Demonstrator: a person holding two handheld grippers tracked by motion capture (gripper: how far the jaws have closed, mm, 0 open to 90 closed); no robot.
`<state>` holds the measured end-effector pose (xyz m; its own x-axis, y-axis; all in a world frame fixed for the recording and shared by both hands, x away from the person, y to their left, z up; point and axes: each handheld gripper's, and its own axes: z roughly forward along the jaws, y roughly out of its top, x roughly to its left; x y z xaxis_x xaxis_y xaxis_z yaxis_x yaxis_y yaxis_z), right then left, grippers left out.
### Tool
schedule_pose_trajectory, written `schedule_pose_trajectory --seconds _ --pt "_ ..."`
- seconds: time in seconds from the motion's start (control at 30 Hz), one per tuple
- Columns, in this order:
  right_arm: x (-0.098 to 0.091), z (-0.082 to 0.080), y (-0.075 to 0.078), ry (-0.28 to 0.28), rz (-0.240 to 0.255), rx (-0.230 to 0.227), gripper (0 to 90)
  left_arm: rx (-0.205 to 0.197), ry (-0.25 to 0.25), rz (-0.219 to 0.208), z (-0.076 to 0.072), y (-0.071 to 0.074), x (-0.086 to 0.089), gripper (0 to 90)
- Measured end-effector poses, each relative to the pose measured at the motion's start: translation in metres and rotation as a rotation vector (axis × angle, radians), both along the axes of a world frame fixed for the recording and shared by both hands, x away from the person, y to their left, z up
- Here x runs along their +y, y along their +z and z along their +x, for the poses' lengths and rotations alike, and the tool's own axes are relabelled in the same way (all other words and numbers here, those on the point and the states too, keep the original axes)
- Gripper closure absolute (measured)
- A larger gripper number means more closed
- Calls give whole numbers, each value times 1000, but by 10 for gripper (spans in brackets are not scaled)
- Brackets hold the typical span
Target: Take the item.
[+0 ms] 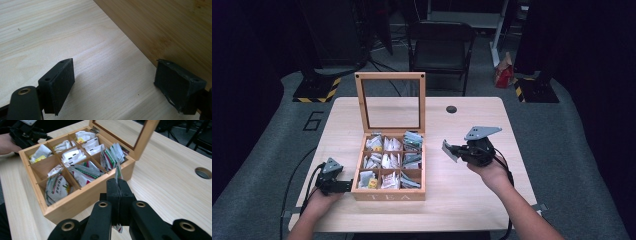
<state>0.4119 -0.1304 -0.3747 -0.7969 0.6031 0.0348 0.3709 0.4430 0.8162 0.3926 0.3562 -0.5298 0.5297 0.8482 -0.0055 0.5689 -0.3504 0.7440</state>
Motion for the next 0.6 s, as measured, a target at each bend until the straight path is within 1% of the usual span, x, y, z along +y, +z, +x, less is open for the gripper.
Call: schedule_pose_trajectory --seconds 0.07,0.13,0.3,0.37,0.53,0.6 --pt "-7 1 -1 -20 -4 -2 899 0 0 0 0 0 0 159" --pt "-10 1 -1 -25 -7 -2 899 0 0 0 0 0 0 159" --pt "-22 4 -4 -62 -15 -1 898 0 0 0 0 0 0 160" --pt "-24 5 -5 -66 -18 0 898 0 1 -1 0 0 0 160" --pt "-34 7 -7 -97 -19 3 898 0 0 0 0 0 0 159" --pt "-36 7 -8 -97 -22 1 898 0 0 0 0 0 0 159"
